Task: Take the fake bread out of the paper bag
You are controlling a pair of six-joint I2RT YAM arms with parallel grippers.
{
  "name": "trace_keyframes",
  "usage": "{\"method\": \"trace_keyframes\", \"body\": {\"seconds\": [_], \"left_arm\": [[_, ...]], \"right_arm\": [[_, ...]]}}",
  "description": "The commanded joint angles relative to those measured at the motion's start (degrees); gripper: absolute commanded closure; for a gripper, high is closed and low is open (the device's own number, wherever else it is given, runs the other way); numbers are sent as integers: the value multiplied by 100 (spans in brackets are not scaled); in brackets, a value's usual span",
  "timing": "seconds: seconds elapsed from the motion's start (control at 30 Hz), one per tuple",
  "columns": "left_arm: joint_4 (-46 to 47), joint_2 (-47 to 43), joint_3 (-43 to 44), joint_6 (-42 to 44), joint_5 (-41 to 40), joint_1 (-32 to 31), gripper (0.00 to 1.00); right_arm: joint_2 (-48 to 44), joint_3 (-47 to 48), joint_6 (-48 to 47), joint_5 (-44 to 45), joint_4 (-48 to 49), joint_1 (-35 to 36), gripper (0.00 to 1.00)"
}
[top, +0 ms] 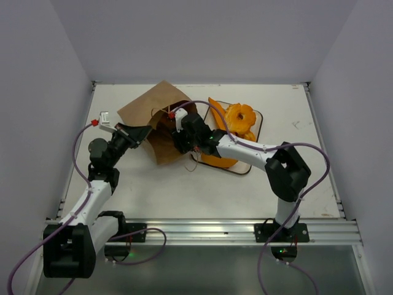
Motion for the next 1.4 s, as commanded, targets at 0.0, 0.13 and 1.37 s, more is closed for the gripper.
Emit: {"method": "trace_keyframes", "body": {"seconds": [0.0, 0.13, 1.37], "left_arm": [[527, -64, -48, -268, 86, 29, 98], [519, -99, -66, -295, 95, 29, 99], [633, 1114, 497, 365, -186, 38, 99]], "right_arm": [[121, 367, 48, 270, 131, -41, 58], [209, 473, -144, 436, 193, -67, 61], [-1681, -749, -567, -715, 149, -568, 100]]}}
